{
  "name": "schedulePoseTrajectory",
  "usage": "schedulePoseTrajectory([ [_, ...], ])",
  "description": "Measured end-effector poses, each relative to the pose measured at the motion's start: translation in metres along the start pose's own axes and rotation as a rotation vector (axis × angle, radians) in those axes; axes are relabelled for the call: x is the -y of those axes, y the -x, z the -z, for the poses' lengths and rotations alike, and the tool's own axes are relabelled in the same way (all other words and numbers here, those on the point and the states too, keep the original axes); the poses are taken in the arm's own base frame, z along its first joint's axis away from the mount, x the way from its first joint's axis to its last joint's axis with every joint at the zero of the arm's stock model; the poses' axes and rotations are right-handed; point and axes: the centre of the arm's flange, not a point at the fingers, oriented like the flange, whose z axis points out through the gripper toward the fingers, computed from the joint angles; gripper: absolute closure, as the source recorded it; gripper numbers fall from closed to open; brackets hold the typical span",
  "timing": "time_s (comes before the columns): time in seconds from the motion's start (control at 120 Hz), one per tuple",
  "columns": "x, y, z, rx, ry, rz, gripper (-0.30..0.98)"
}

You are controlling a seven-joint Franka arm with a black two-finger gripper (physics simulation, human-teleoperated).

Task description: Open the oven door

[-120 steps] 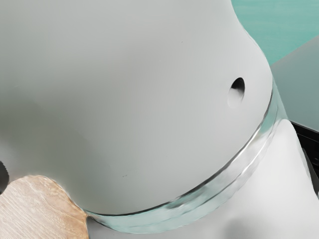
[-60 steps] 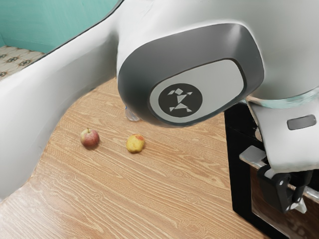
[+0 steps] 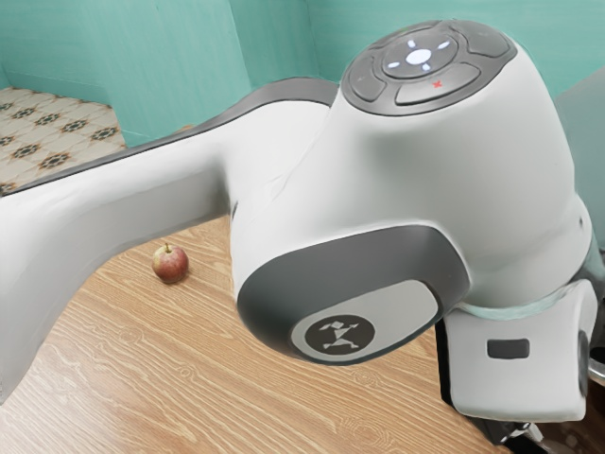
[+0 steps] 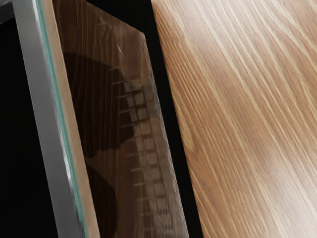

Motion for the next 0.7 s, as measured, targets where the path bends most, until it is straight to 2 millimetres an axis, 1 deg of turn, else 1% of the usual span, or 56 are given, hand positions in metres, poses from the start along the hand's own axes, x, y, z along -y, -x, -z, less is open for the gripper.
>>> schedulePoseTrajectory([
  [0.083, -0.001, -0.002, -0.011, -0.01, -0.022, -0.026, 0.0],
  [0.208, -0.001, -0.008, -0.022, -0.027, -0.049, -0.061, 0.0],
  [0.35, -0.003, -0.01, -0.035, -0.042, -0.055, -0.084, 0.0],
  [0.392, -0.01, -0.01, -0.046, -0.034, -0.036, -0.092, -0.06],
  [0.4, -0.013, -0.01, -0.048, -0.028, -0.03, -0.093, -0.05],
  [0.408, -0.018, -0.009, -0.048, -0.016, -0.024, -0.093, -0.07],
  [0.425, -0.03, -0.007, -0.047, 0.016, -0.014, -0.092, -0.05],
  [0.433, -0.039, -0.004, -0.043, 0.043, -0.013, -0.088, -0.02],
  [0.442, -0.049, 0.002, -0.031, 0.088, -0.022, -0.075, 0.0],
  [0.45, -0.06, 0.005, -0.014, 0.136, -0.038, -0.063, 0.0],
  [0.458, -0.077, -0.009, 0.012, 0.177, -0.068, -0.07, 0.0],
  [0.467, -0.102, -0.044, 0.038, 0.194, -0.101, -0.118, 0.0],
  [0.475, -0.133, -0.085, 0.074, 0.203, -0.153, -0.173, 0.0],
  [0.483, -0.167, -0.119, 0.109, 0.212, -0.209, -0.221, 0.0],
  [0.492, -0.199, -0.141, 0.153, 0.221, -0.285, -0.242, 0.0],
  [0.5, -0.226, -0.154, 0.197, 0.225, -0.361, -0.245, 0.0],
  [0.508, -0.238, -0.145, 0.248, 0.228, -0.442, -0.194, 0.0],
  [0.517, -0.252, -0.134, 0.291, 0.23, -0.508, -0.145, 0.0],
  [0.525, -0.255, -0.112, 0.327, 0.23, -0.556, -0.07, 0.0],
  [0.533, -0.258, -0.091, 0.357, 0.232, -0.592, -0.001, 0.0],
  [0.542, -0.251, -0.06, 0.38, 0.232, -0.613, 0.087, 0.0],
  [0.55, -0.246, -0.031, 0.398, 0.235, -0.626, 0.166, 0.0],
  [0.558, -0.233, 0.001, 0.409, 0.233, -0.626, 0.246, 0.0],
  [0.567, -0.218, 0.033, 0.415, 0.233, -0.615, 0.32, 0.0],
  [0.575, -0.195, 0.071, 0.409, 0.229, -0.58, 0.397, 0.0],
  [0.592, -0.158, 0.144, 0.392, 0.228, -0.51, 0.536, 0.0],
  [0.608, -0.134, 0.206, 0.373, 0.23, -0.448, 0.654, 0.0],
  [0.625, -0.114, 0.259, 0.346, 0.233, -0.381, 0.753, 0.01],
  [0.642, -0.098, 0.305, 0.315, 0.232, -0.312, 0.837, 0.01],
  [0.658, -0.088, 0.343, 0.286, 0.231, -0.251, 0.912, 0.0],
  [0.675, -0.083, 0.374, 0.261, 0.229, -0.199, 0.976, 0.0],
  [0.7, -0.078, 0.41, 0.228, 0.224, -0.129, 1.058, 0.0],
])
